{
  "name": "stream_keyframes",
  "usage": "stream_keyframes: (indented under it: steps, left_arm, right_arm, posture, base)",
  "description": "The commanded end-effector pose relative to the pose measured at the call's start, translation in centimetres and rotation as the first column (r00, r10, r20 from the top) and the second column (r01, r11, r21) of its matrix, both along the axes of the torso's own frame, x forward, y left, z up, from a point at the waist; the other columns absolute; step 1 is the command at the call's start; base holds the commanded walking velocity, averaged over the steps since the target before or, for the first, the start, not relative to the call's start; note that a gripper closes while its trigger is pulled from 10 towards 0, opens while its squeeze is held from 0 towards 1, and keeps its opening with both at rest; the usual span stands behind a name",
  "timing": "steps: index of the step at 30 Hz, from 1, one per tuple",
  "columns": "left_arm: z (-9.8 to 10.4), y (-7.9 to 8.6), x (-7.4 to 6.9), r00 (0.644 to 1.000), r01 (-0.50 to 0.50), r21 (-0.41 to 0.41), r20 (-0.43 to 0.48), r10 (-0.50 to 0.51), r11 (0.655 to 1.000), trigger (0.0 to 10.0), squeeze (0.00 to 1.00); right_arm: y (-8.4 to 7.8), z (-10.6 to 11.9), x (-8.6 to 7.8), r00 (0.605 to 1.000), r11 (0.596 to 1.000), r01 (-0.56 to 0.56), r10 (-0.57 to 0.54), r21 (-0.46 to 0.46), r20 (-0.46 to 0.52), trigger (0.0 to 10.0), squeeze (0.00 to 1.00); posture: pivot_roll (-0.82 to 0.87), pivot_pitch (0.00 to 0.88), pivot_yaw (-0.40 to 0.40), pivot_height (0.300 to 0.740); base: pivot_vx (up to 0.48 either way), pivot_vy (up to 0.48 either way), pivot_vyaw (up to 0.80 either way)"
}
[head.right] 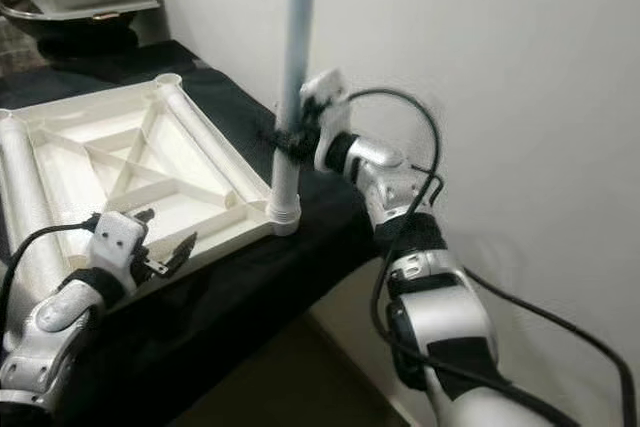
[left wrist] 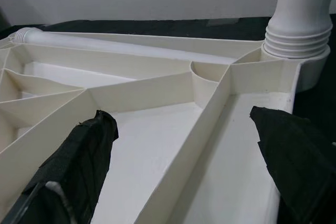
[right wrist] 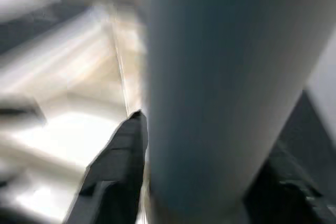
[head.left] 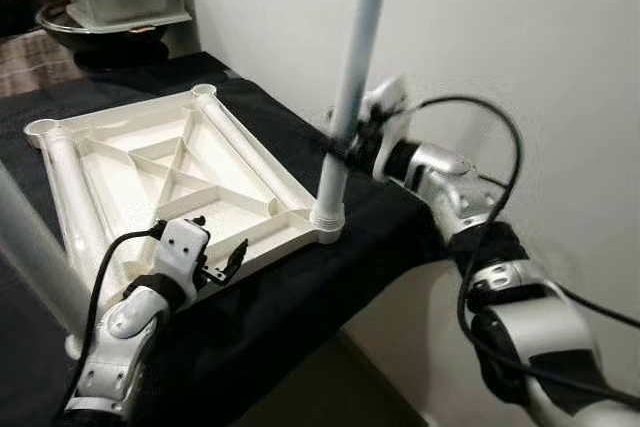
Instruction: Building children table
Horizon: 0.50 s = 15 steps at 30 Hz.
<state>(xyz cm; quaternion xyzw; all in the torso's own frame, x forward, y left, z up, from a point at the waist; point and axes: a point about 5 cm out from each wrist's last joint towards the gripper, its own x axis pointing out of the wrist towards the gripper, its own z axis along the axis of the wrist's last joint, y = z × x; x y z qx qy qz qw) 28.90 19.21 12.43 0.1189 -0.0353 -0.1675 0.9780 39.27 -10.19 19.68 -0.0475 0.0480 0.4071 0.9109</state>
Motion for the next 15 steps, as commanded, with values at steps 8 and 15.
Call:
stream_keyframes:
  steps: [8, 15]
  left_arm:
    - [0.0, 0.6, -0.3, 1.0, -0.008, 0.021, -0.001, 0.008, 1.0, 10.0, 0.0]
    - [0.1, 0.6, -0.3, 1.0, -0.008, 0.023, 0.001, 0.008, 1.0, 10.0, 0.0]
  right_arm:
    - [-0.9, -5.4, 0.3, 0.651, 0.686, 0.725, -0.712, -0.063, -0.261, 0.0, 0.0]
    - [0.6, -6.2, -0.6, 0.584, 0.631, 0.776, -0.727, -0.015, -0.362, 10.0, 0.0]
  posture:
    - [0.04, 0.0, -0.103, 0.74]
    - [0.03, 0.0, -0.094, 0.74]
  base:
    - [0.0, 0.0, 0.0]
    - [0.0, 0.0, 0.0]
